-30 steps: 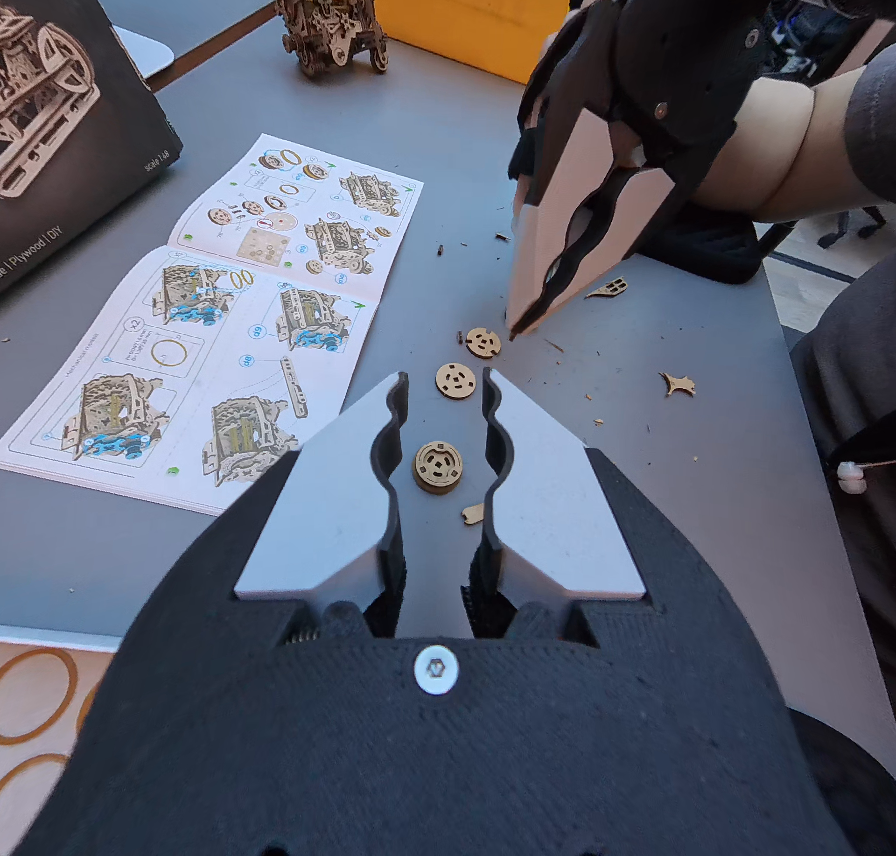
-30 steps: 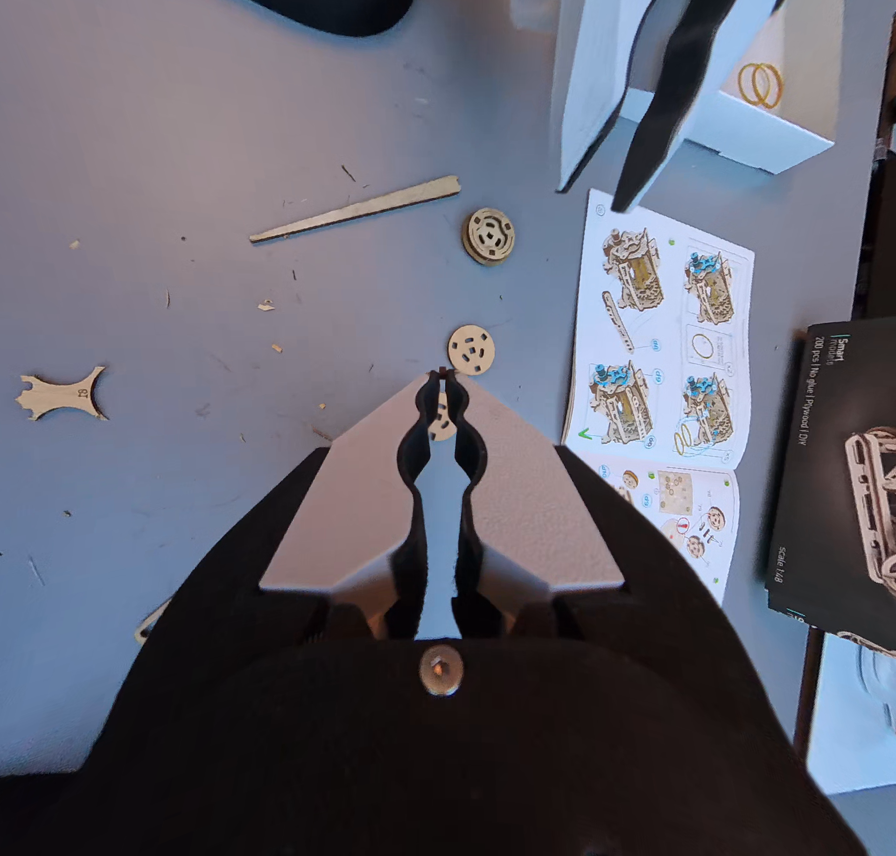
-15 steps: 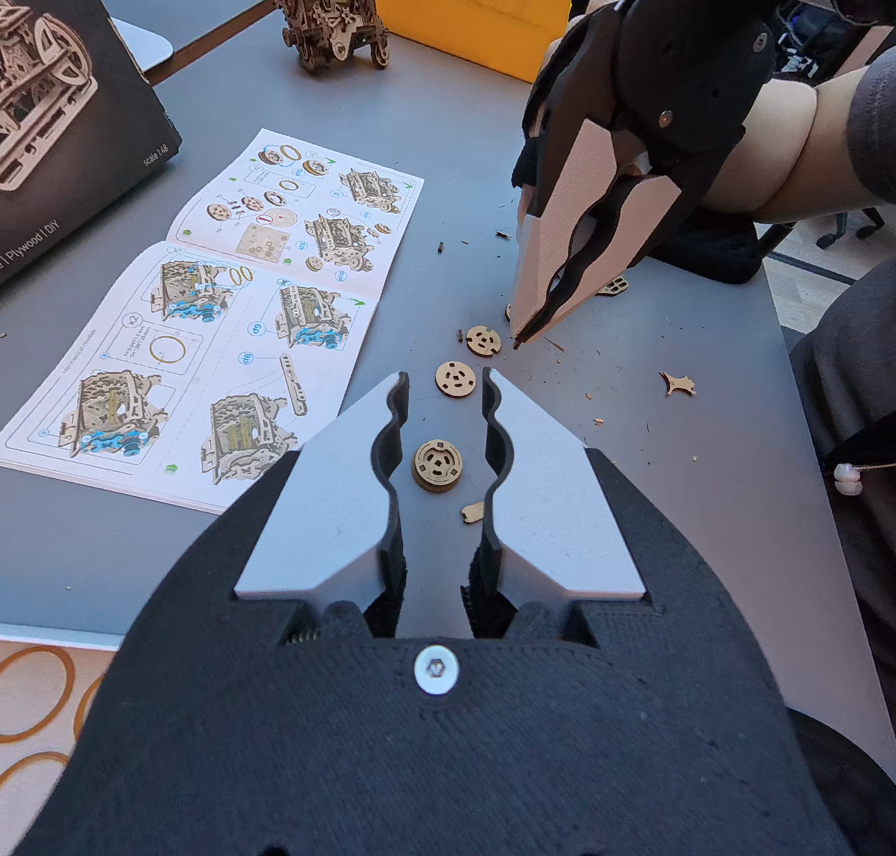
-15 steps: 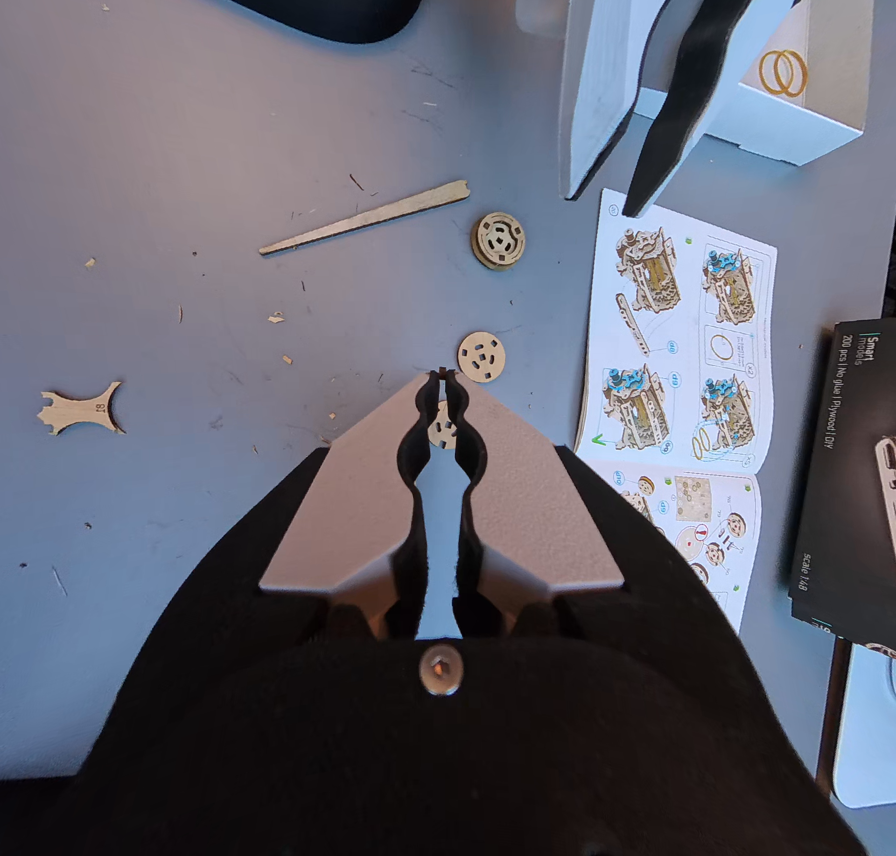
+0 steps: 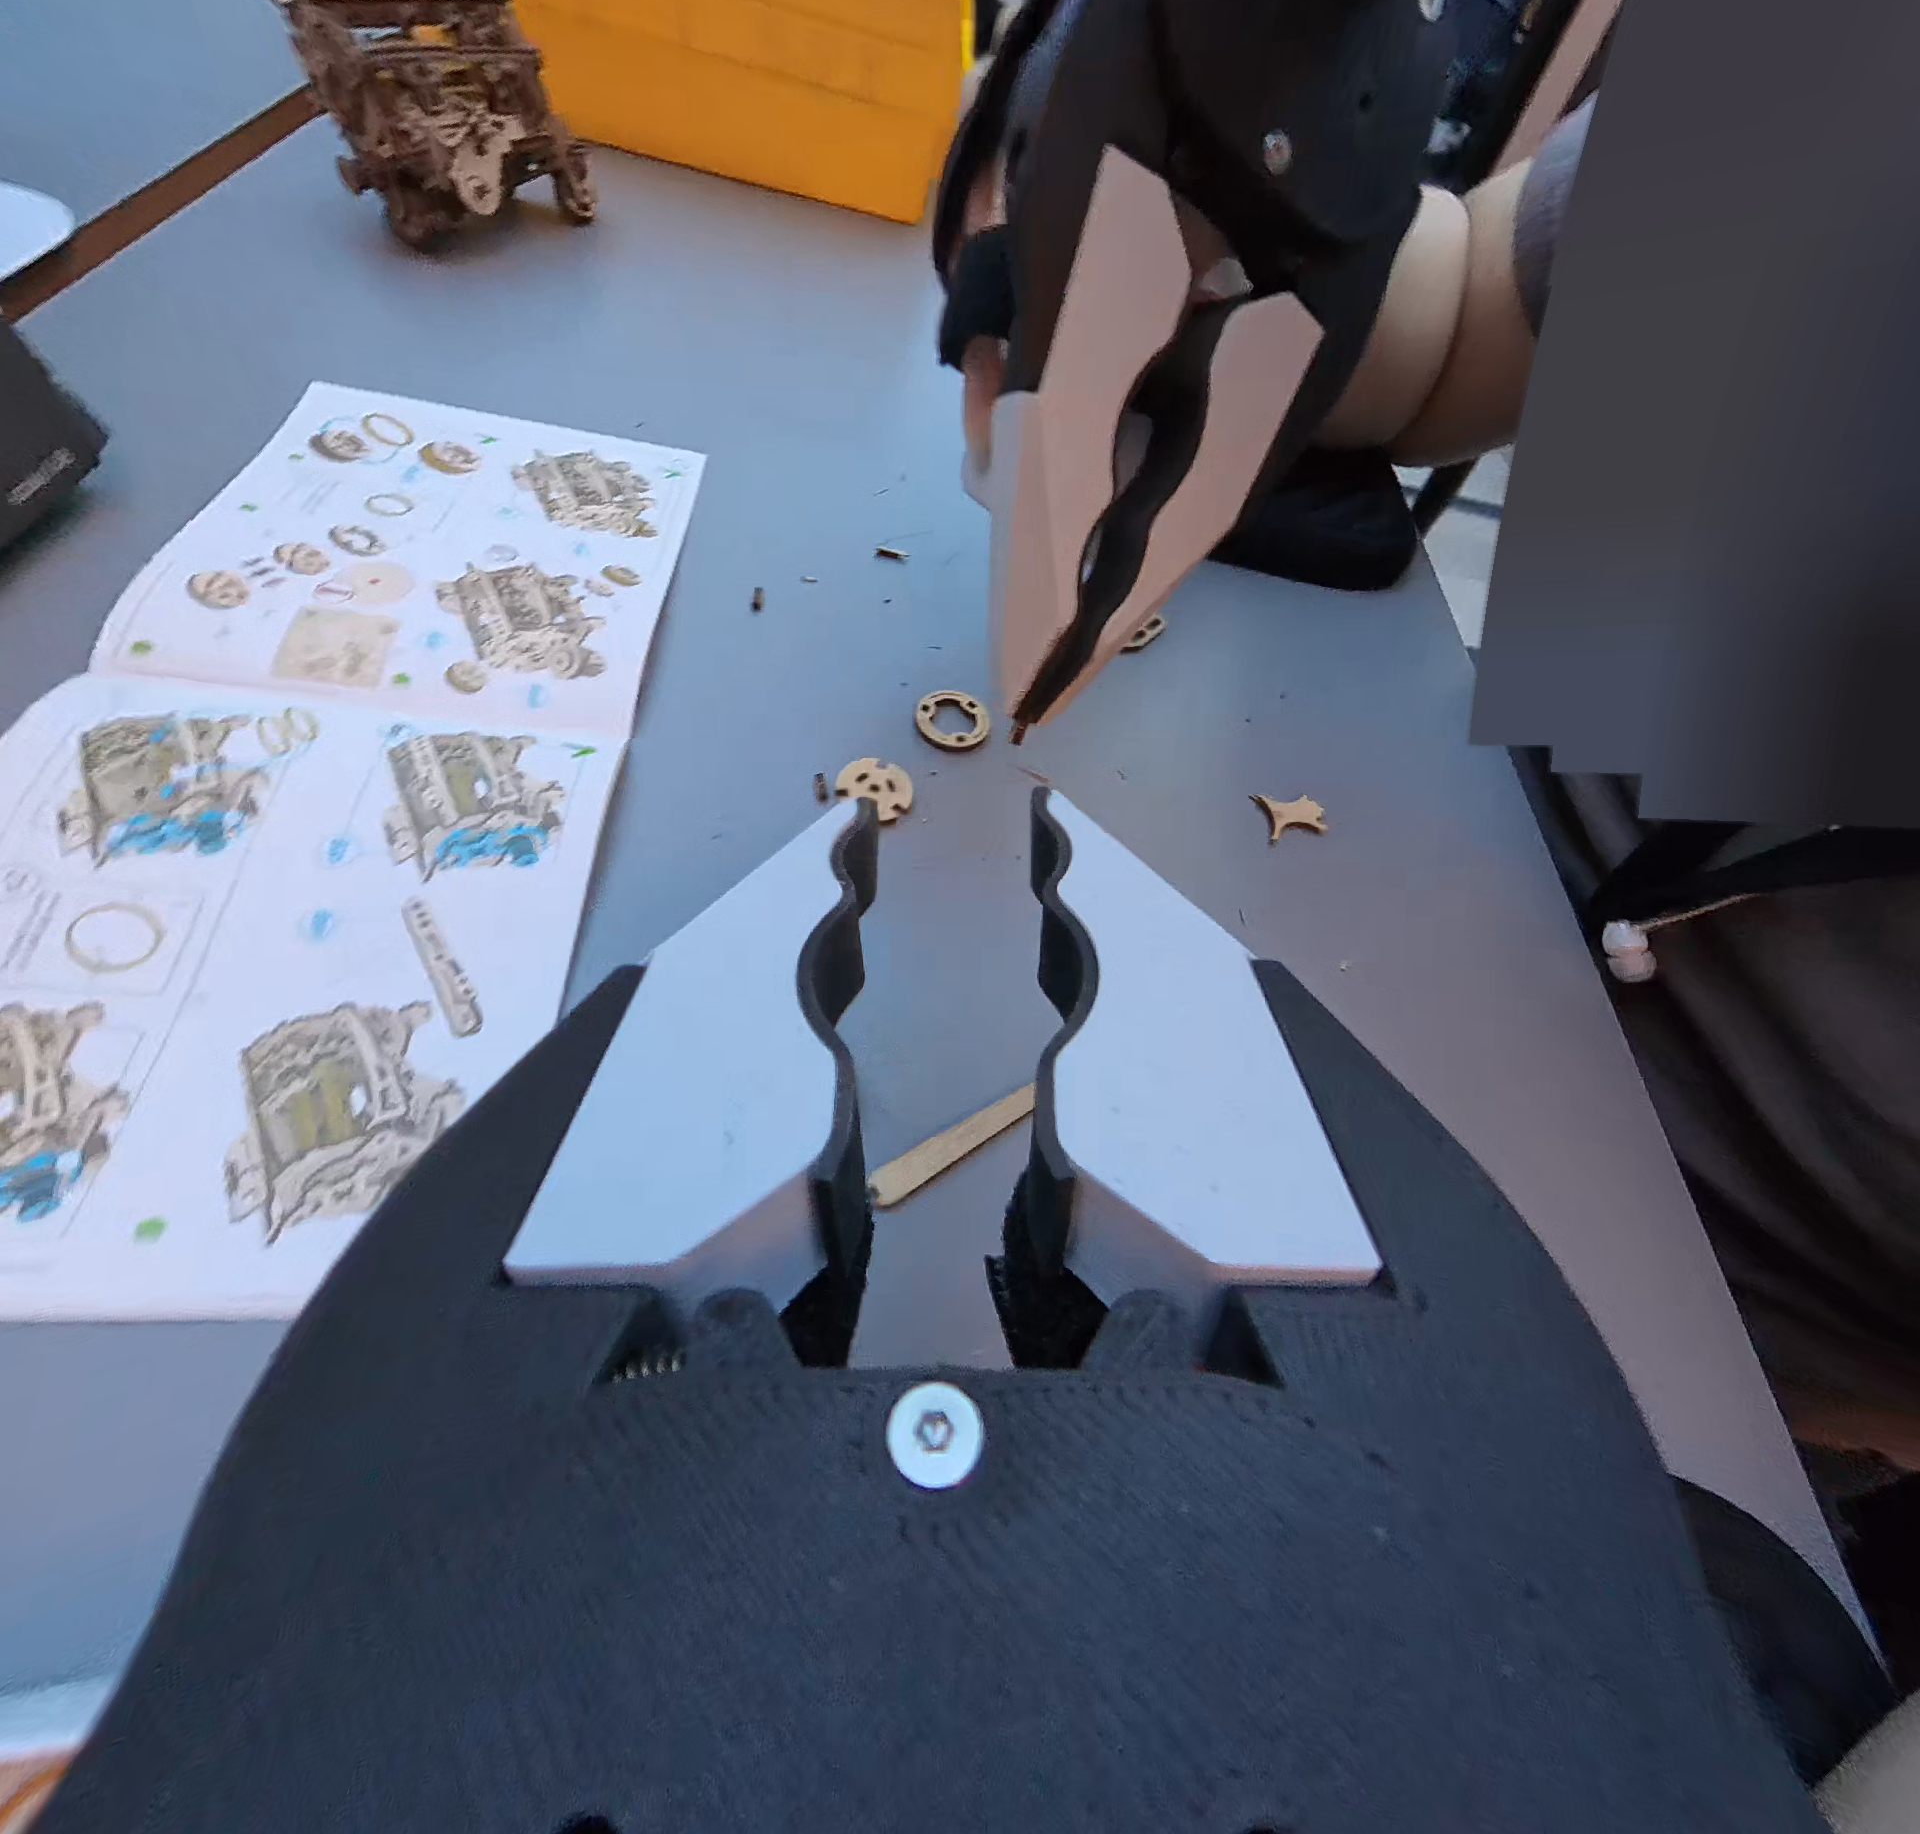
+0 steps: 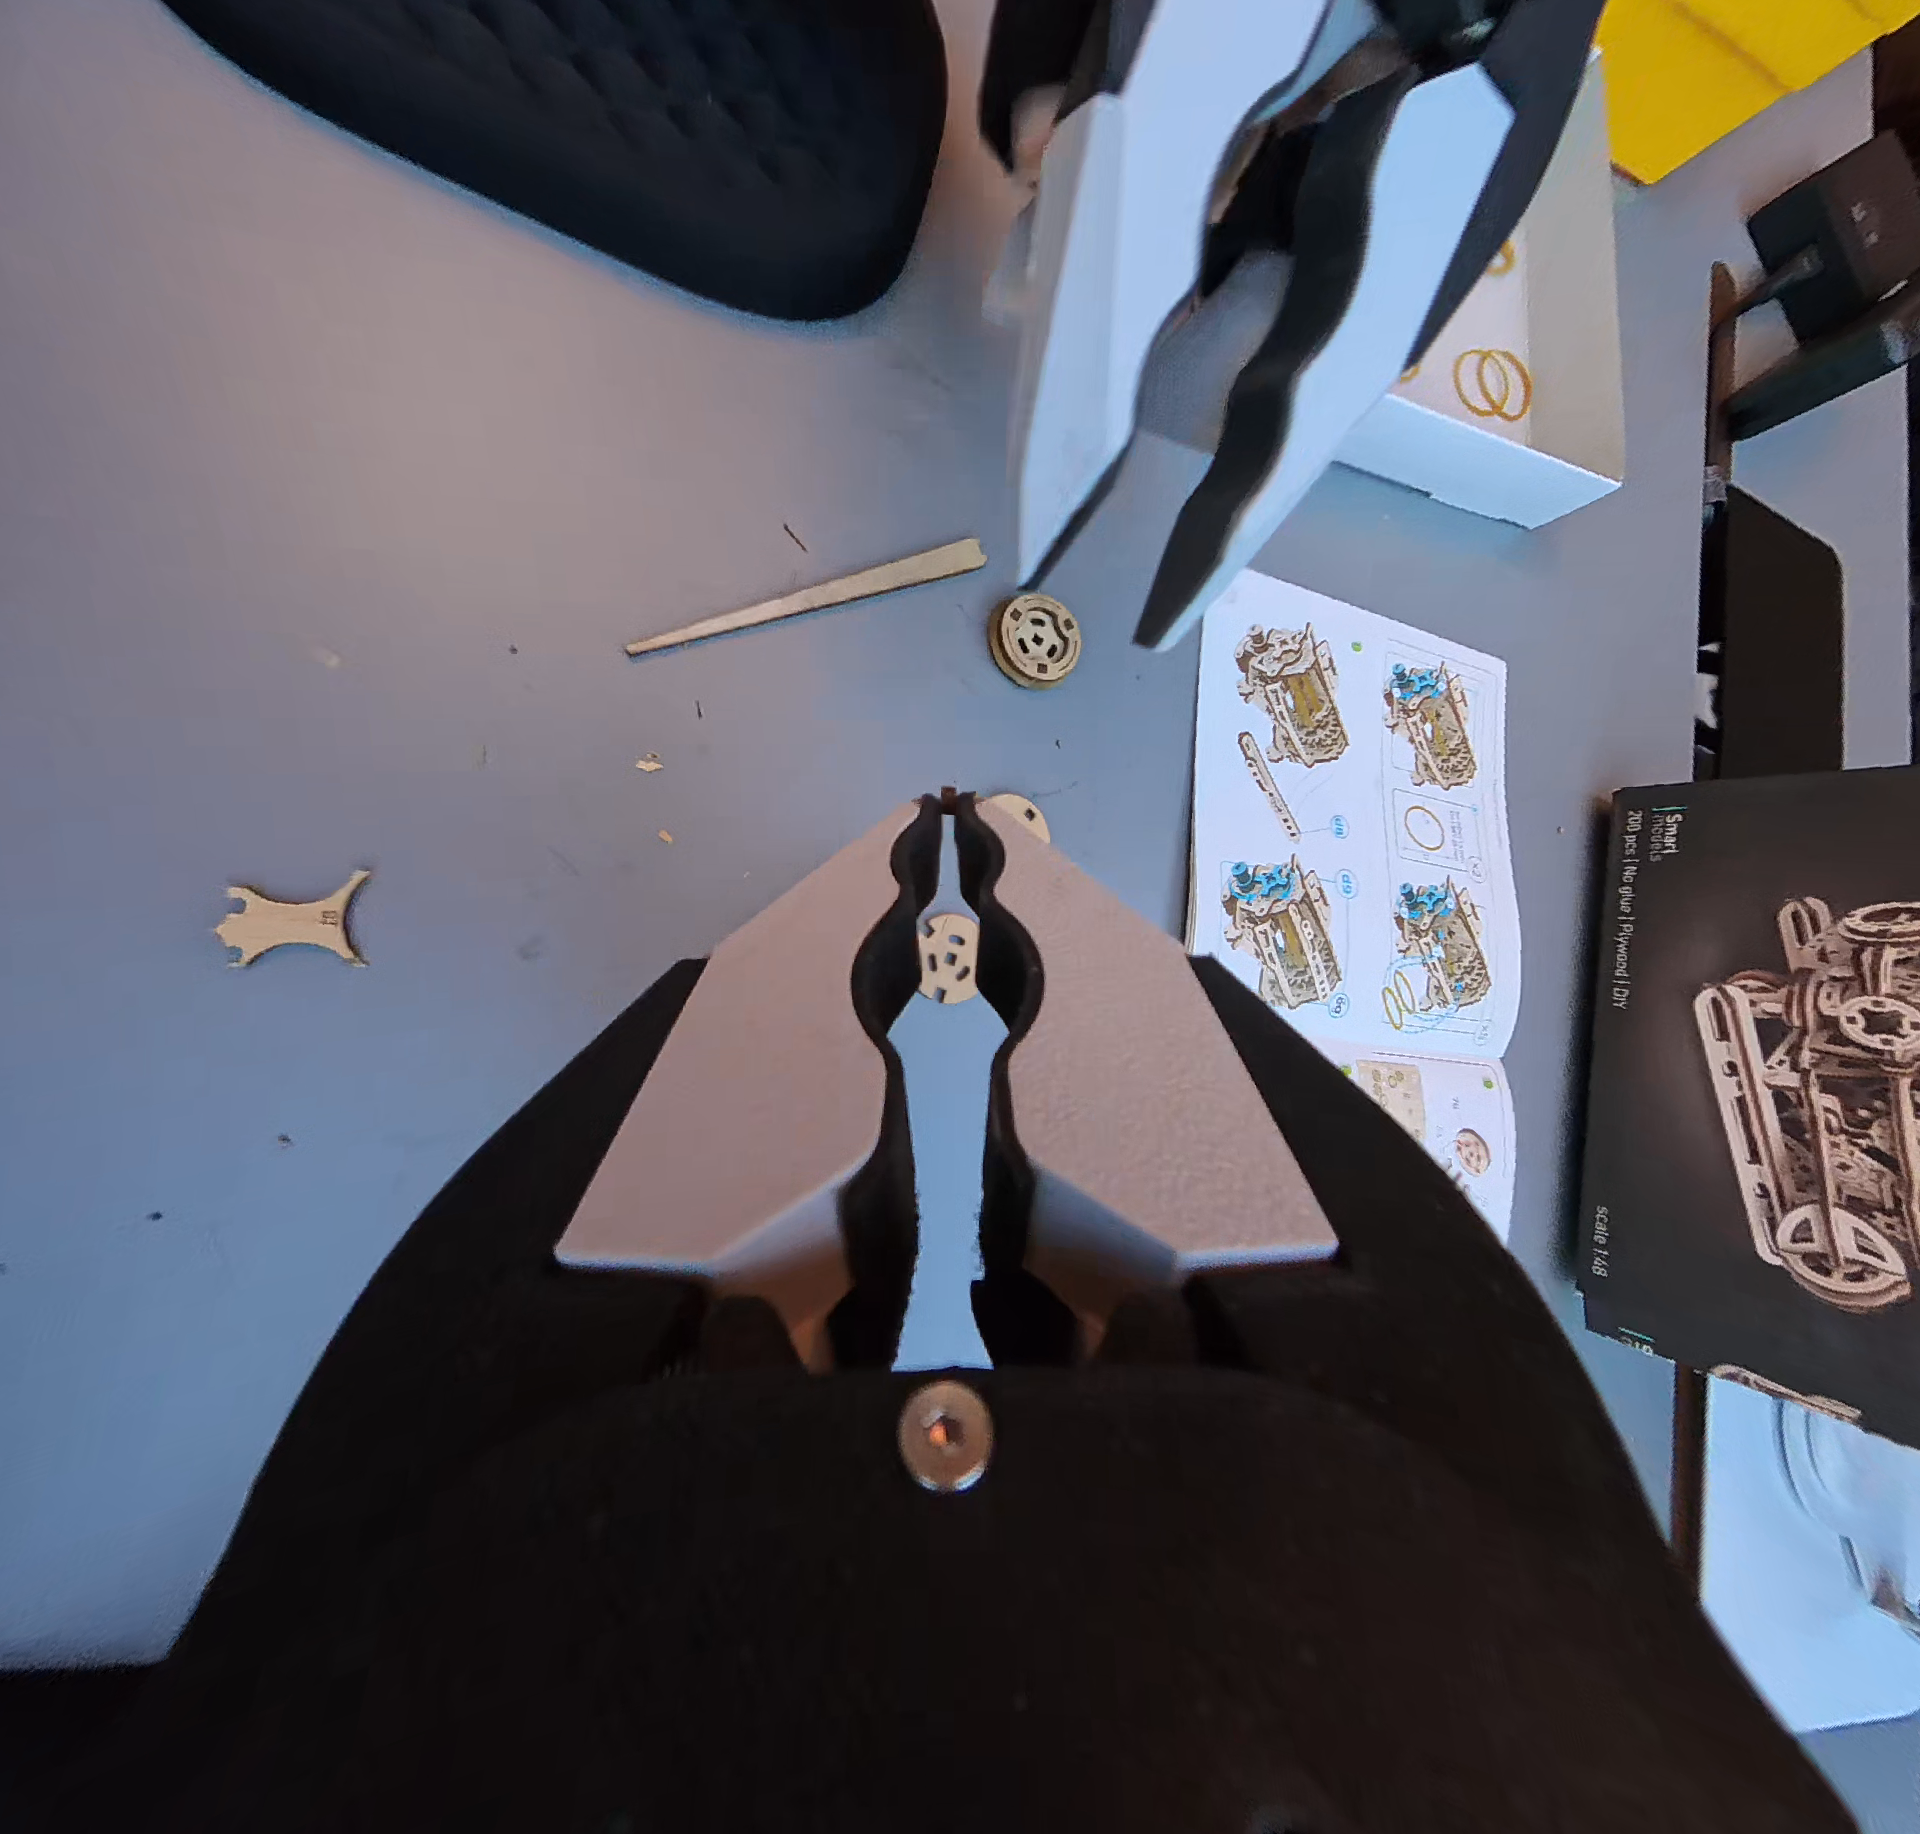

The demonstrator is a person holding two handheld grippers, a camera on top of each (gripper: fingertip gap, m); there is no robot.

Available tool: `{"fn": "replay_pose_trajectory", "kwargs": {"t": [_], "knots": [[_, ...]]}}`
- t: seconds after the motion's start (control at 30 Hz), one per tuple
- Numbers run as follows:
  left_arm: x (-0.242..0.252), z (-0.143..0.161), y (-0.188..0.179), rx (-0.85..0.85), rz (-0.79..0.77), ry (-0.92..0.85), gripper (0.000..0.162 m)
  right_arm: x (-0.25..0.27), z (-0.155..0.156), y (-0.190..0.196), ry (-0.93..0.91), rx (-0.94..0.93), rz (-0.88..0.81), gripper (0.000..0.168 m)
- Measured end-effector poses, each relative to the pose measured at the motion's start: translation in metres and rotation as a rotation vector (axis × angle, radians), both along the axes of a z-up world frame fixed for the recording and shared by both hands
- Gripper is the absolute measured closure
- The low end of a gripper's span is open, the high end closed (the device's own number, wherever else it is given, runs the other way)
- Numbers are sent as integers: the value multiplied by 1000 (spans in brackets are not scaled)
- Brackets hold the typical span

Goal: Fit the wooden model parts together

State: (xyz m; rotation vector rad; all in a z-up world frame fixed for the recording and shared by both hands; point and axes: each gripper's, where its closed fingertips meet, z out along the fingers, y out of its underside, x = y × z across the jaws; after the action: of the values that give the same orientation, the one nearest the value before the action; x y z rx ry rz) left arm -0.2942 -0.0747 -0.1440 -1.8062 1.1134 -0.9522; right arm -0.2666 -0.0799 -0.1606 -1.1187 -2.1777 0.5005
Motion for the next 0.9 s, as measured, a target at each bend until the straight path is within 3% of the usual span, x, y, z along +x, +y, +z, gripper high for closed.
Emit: {"fn": "replay_pose_trajectory", "kwargs": {"t": [0.13, 0.3, 0.77, 0.9], "knots": [[28, -6, -13, 101, -85, 98, 144, 3, 14, 1, 34, -27, -40, 167], [39, -9, -6, 221, -46, 195, 152, 2, 19, 2, 50, -55, -57, 167], [47, -14, 2, 312, -23, 230, 162, 3, 12, 4, 36, -83, -47, 167], [45, 1, 1, 376, -31, 134, 162, 8, 32, 13, 115, -102, -60, 150]]}}
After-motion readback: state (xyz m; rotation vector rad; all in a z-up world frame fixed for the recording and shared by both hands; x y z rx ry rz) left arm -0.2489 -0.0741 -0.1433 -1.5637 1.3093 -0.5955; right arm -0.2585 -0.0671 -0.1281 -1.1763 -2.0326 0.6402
